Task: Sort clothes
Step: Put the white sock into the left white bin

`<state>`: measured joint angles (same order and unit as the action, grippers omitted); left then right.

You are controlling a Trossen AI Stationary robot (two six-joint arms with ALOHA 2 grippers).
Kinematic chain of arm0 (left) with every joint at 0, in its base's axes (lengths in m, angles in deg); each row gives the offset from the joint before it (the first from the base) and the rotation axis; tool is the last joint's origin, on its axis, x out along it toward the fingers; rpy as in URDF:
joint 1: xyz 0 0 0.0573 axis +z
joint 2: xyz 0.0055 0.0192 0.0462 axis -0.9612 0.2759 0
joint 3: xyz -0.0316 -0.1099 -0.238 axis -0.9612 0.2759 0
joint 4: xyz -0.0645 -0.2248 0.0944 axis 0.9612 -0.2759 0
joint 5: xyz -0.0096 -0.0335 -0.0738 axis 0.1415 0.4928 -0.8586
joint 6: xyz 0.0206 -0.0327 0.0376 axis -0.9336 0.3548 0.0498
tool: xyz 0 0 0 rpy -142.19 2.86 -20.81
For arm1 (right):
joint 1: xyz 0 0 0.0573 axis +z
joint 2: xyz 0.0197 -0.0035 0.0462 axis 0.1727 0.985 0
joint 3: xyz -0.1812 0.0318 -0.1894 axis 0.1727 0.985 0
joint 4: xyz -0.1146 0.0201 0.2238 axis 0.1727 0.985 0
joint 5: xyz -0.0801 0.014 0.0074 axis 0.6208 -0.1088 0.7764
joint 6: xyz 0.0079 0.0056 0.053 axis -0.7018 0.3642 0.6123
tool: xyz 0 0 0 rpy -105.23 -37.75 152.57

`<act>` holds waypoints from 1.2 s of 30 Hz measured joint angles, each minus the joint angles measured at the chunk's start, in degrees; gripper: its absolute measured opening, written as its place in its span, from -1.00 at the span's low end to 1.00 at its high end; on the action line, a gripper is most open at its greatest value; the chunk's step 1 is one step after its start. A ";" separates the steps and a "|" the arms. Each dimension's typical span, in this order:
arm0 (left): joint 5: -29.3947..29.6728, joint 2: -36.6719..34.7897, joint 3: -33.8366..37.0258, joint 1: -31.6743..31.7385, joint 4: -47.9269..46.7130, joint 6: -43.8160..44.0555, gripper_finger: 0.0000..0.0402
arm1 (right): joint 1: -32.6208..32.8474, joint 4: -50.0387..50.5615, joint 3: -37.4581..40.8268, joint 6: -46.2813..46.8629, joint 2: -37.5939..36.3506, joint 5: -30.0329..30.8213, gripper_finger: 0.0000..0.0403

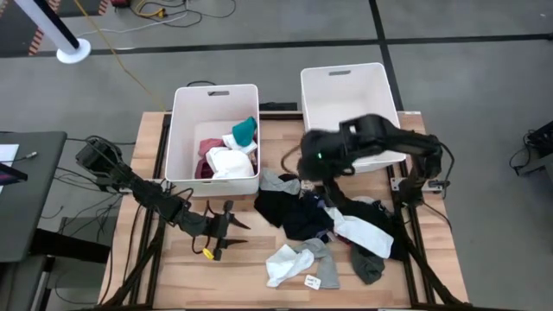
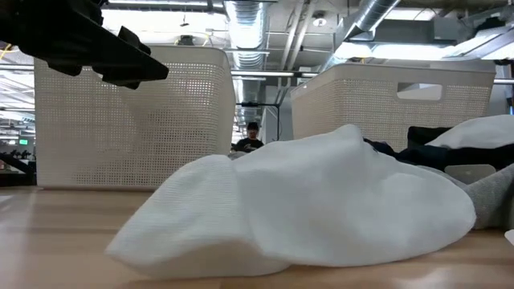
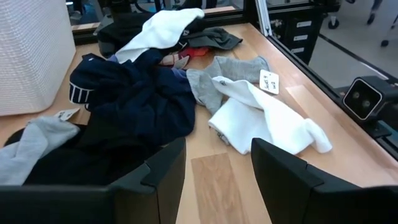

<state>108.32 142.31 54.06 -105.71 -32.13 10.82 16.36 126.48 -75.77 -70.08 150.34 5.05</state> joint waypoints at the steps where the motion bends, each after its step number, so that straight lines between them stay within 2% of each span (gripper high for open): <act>1: -0.02 0.00 0.00 0.00 0.00 0.26 -0.12 | 1.25 0.16 0.00 0.88 0.00 0.00 0.08; 8: 0.00 0.00 0.00 0.00 0.06 0.80 -0.12 | 9.47 0.20 -0.04 6.39 0.40 0.06 0.08; 16: 0.00 0.00 0.00 0.00 0.01 0.46 -0.12 | 17.89 0.29 0.48 10.98 1.70 6.16 0.08; 26: -0.90 0.00 0.00 0.00 -0.13 0.43 -0.12 | 23.45 -5.69 13.82 15.91 1.39 9.47 0.08; 36: -0.92 0.00 0.00 0.00 -0.24 0.59 -0.12 | 26.89 -23.25 30.06 17.75 1.40 9.75 0.08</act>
<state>107.41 142.31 54.06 -105.71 -32.37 11.40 43.24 103.23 -45.71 -52.33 151.74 14.80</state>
